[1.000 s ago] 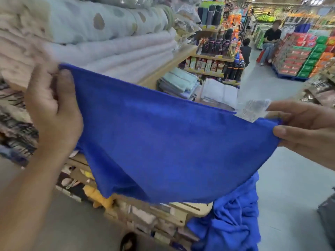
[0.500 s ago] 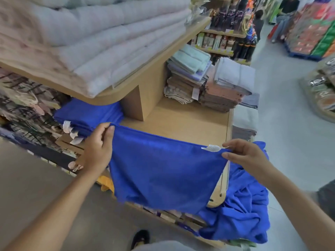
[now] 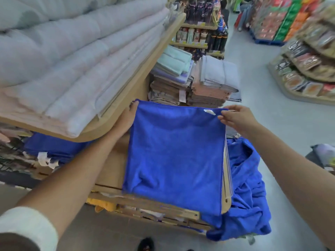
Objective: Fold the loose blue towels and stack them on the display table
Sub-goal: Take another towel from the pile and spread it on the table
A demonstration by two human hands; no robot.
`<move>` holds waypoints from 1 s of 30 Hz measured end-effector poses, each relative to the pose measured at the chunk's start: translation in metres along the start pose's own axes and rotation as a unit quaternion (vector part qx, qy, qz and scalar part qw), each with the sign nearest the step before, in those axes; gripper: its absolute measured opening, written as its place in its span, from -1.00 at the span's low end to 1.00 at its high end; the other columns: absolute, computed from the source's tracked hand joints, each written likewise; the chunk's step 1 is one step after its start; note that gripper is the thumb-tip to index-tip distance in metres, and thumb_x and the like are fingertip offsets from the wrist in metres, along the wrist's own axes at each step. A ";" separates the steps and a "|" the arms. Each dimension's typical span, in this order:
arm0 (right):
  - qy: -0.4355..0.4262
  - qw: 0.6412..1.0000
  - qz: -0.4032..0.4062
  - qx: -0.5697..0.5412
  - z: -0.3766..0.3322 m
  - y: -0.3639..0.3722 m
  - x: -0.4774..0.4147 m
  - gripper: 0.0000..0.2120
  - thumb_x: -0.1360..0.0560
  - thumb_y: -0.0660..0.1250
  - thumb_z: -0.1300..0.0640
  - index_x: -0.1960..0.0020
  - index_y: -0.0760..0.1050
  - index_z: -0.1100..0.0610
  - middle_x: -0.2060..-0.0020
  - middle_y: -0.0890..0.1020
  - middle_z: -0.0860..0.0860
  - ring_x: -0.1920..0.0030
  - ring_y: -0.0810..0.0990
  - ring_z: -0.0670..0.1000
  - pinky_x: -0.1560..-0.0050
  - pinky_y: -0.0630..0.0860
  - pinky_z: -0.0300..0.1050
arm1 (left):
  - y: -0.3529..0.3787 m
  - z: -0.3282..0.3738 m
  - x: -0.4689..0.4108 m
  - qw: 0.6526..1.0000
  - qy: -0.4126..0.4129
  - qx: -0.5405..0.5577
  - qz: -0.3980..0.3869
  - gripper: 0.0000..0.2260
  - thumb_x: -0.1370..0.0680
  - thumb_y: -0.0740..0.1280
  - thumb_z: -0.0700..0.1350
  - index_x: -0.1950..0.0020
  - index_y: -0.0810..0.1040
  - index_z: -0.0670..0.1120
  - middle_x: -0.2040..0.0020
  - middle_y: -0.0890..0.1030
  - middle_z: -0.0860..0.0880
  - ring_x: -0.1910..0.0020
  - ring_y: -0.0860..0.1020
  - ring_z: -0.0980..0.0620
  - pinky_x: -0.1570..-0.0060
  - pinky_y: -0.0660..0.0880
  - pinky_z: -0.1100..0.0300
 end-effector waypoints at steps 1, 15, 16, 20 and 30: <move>0.013 1.000 0.014 -0.006 0.007 0.004 -0.007 -0.84 -0.60 0.29 0.43 -0.09 0.50 0.22 0.14 0.57 0.17 0.40 0.68 -0.03 0.25 0.65 -0.21 | 0.006 0.002 -0.002 0.999 0.024 -0.026 -0.016 -0.79 -0.68 0.24 -0.22 -0.25 0.57 -0.27 -0.14 0.64 -0.29 -0.17 0.57 -0.15 0.06 0.26 0.47; -0.153 0.840 -0.074 0.515 0.162 0.118 0.150 -0.42 -0.66 0.20 -0.15 -0.62 0.20 0.01 -0.62 0.18 -0.04 -0.62 0.10 0.04 -0.60 0.12 0.04 | 0.002 -0.125 0.185 0.962 0.125 -0.218 -0.110 -0.54 -0.34 0.31 0.53 0.09 0.44 0.18 0.13 0.49 0.25 0.14 0.47 0.26 0.29 0.47 0.18; -0.151 0.826 -0.064 0.540 0.167 0.121 0.154 -0.41 -0.67 0.14 -0.18 -0.63 0.18 0.01 -0.63 0.16 -0.04 -0.64 0.06 0.04 -0.62 0.05 0.04 | 0.006 -0.126 0.191 0.959 0.137 -0.222 -0.110 -0.56 -0.34 0.35 0.48 0.06 0.48 0.16 0.10 0.50 0.23 0.08 0.50 0.19 0.24 0.50 0.15; -0.174 0.767 -0.033 0.617 0.176 0.127 0.161 -0.39 -0.68 0.00 -0.25 -0.65 0.15 0.00 -0.64 0.14 -0.05 -0.65 0.02 0.02 -0.64 -0.07 0.04 | 0.006 -0.131 0.193 0.980 0.092 -0.150 -0.088 -0.70 -0.48 0.34 0.24 -0.10 0.58 0.11 -0.04 0.53 0.23 0.02 0.55 0.18 0.16 0.53 0.16; -0.174 0.753 -0.066 0.631 0.183 0.118 0.164 -0.35 -0.66 -0.05 -0.32 -0.67 0.05 -0.05 -0.66 0.06 -0.09 -0.65 -0.07 -0.03 -0.64 -0.13 0.01 | -0.014 -0.179 0.189 0.902 -0.200 0.289 -0.251 -0.66 -0.45 0.47 0.15 -0.14 0.67 0.00 0.40 0.61 -0.18 0.47 0.55 0.03 0.52 0.37 0.26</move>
Point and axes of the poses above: each hand's wrist, its own x-axis away from the middle knuckle, its own y-axis out of the palm, z = x × y, the point moved 5 cm from there along -x, towards the middle knuckle
